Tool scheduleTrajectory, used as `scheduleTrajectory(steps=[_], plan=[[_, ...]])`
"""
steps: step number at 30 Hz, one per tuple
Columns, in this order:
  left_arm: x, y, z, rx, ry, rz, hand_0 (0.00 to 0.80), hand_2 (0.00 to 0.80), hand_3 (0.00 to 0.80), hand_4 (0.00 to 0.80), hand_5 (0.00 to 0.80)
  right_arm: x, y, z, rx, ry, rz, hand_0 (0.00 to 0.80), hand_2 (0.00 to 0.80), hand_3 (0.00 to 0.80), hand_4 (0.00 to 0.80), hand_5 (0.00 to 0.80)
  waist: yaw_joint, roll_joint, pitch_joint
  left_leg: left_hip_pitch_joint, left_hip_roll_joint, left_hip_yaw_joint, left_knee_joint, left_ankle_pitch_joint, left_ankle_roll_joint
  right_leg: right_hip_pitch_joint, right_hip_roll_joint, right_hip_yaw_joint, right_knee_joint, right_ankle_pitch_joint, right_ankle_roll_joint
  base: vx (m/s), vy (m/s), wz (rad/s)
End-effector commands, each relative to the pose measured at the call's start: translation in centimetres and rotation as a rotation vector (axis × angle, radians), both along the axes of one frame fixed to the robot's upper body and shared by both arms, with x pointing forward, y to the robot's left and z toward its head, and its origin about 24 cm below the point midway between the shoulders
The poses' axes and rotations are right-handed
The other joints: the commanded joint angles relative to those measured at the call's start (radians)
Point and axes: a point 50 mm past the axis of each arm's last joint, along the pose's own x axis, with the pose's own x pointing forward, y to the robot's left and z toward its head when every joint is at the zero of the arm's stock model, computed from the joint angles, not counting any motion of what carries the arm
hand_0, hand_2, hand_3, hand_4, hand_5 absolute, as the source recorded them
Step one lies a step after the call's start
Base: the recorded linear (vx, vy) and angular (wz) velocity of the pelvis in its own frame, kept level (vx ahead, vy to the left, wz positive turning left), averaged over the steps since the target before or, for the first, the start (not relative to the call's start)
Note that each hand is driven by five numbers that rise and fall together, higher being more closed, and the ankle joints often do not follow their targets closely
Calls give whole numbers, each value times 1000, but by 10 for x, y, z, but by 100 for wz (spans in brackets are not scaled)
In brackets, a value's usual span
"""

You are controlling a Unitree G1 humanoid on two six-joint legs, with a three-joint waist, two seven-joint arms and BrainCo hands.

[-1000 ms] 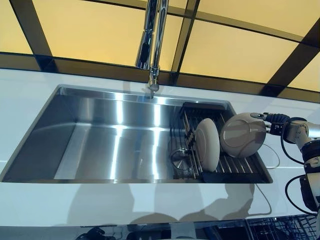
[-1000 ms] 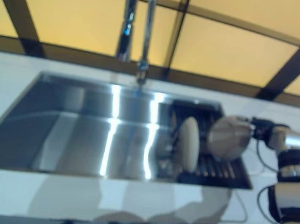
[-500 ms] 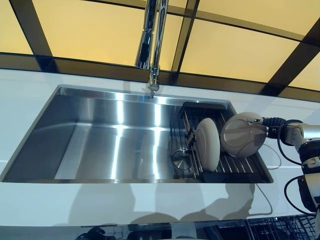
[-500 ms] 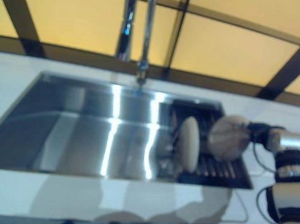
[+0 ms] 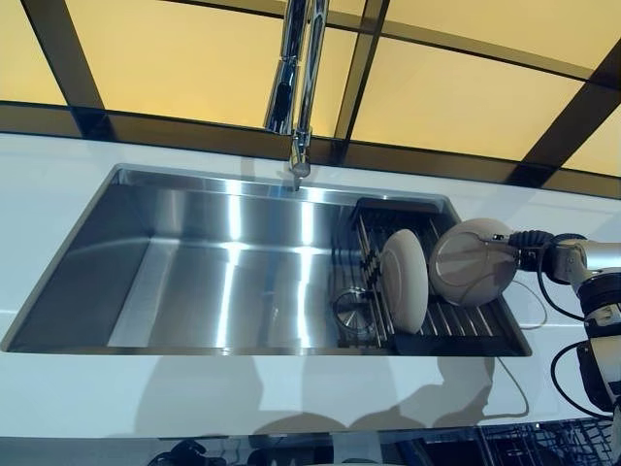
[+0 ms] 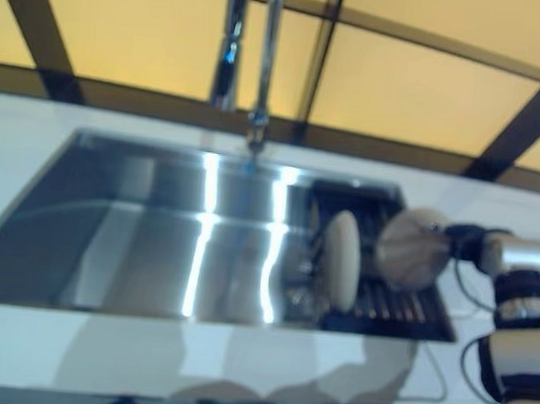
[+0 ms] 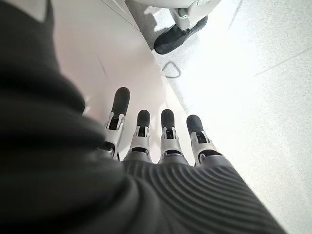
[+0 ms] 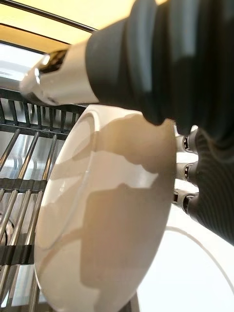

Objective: Take plates into dishwasher

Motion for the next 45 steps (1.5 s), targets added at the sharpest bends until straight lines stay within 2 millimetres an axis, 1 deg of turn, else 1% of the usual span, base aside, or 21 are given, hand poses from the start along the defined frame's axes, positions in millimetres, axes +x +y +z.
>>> scheduleTrajectory(steps=[1,3,4,7,8,9,11,12,20,24,26,29,32,35,36,37,38,41,42,43,45], plan=[[36,-9,9,-13,-116,-61,0,0,0,0,0,6,-8,33,-103,-59,16,0,0,0,0,0,31,52,5,2,21,31,16,-52,-35,29,48,-16,78,-114,17,0,0,0],[37,-9,9,-13,-118,-60,0,0,0,0,0,6,-7,34,-108,-58,20,160,160,160,160,160,31,51,5,1,21,33,16,-53,-35,28,46,-16,79,-114,18,0,0,0],[37,-10,9,-14,-118,-60,0,0,0,0,0,6,-7,34,-112,-56,23,351,351,351,351,351,31,52,5,1,21,34,16,-53,-34,28,46,-16,80,-114,19,0,0,0],[38,-9,9,-14,-119,-58,0,0,0,0,0,7,-6,34,-118,-56,32,552,552,552,552,552,30,52,6,0,22,35,16,-53,-33,24,44,-16,84,-114,19,0,0,0],[39,-9,9,-14,-120,-59,0,0,0,0,0,7,-6,34,-118,-60,31,590,590,590,590,590,30,52,7,-1,22,35,16,-53,-33,23,44,-17,85,-113,20,0,0,0],[39,-9,10,-14,-121,-60,0,0,0,0,0,7,-6,34,-119,-63,29,684,684,684,684,684,31,52,7,-1,22,35,17,-53,-32,22,44,-17,87,-114,20,0,0,0],[40,-8,10,-13,-122,-59,0,0,0,0,0,8,-6,36,-123,-69,27,781,781,781,781,781,31,52,10,-1,22,35,18,-53,-32,21,44,-16,89,-114,21,0,0,0],[40,-9,10,-13,-122,-60,0,0,0,0,0,8,-6,36,-126,-73,29,800,800,800,800,800,31,52,11,-1,22,35,18,-54,-31,20,43,-16,90,-113,22,0,0,0],[40,-9,10,-11,-127,-57,0,0,0,0,0,13,1,44,-116,-148,32,800,800,800,800,800,31,51,15,-2,22,37,18,-54,-30,18,41,-16,90,-110,24,0,0,0],[38,-8,10,-11,-126,-54,0,0,0,0,0,19,9,57,-94,-272,37,800,800,800,800,800,27,50,17,-2,22,40,20,-56,-30,17,40,-15,92,-107,27,0,0,0],[38,-7,10,-11,-126,-50,0,0,0,0,0,23,15,66,-96,-347,46,800,800,800,800,800,23,50,17,-3,21,41,23,-57,-29,14,39,-13,94,-107,28,0,0,0],[37,-6,11,-9,-128,-44,0,0,0,0,0,26,25,87,-132,-497,66,800,800,800,800,800,15,48,19,-4,21,44,25,-60,-29,10,38,-8,98,-105,32,0,0,0],[34,-4,10,-10,-128,-37,0,0,0,0,0,24,36,112,-167,-652,78,800,800,800,800,800,4,48,20,-5,21,49,29,-62,-26,2,37,-1,108,-104,36,-6,41,-1],[30,-4,9,-12,-131,-24,0,0,0,0,0,17,47,135,-188,-814,91,800,800,800,800,800,-11,48,21,-8,21,56,32,-65,-21,-9,35,10,120,-104,42,-12,59,-4],[30,-4,9,-12,-131,-24,0,0,0,0,0,16,47,136,-187,-825,90,800,800,800,800,800,-12,48,21,-9,20,56,33,-66,-20,-11,35,10,121,-105,42,-20,74,-6],[29,-3,9,-14,-132,-15,0,0,0,0,0,10,53,146,-193,-907,92,800,800,800,800,800,-21,48,22,-11,20,59,34,-67,-17,-17,34,19,127,-104,46,-23,75,-4],[28,-3,9,-15,-136,-6,0,0,0,0,0,4,55,151,-197,-956,93,800,800,800,800,800,-28,48,24,-13,20,62,36,-68,-15,-23,33,23,133,-103,49,-35,105,-9],[23,-2,7,-17,-139,18,0,0,0,0,0,-14,53,160,-207,-1103,54,800,800,800,800,800,-49,49,24,-16,21,72,40,-72,-10,-38,32,37,145,-100,57,-28,85,-14],[23,-2,7,-16,-138,18,0,0,0,0,0,-17,52,160,-207,-1115,47,800,800,800,800,800,-49,49,24,-17,21,72,40,-72,-9,-39,32,39,147,-100,58,-44,102,-8],[21,-2,7,-15,-139,29,0,0,0,0,0,-29,49,164,-209,-1201,-2,800,800,800,800,800,-63,49,25,-21,21,78,42,-75,-5,-51,32,50,157,-93,65,-52,101,-6],[20,-2,6,-15,-140,36,0,0,0,0,0,-39,45,164,-219,-1258,-47,800,800,800,800,800,-72,49,26,-22,19,83,42,-76,-2,-62,31,59,168,-85,71,-55,119,-11]])
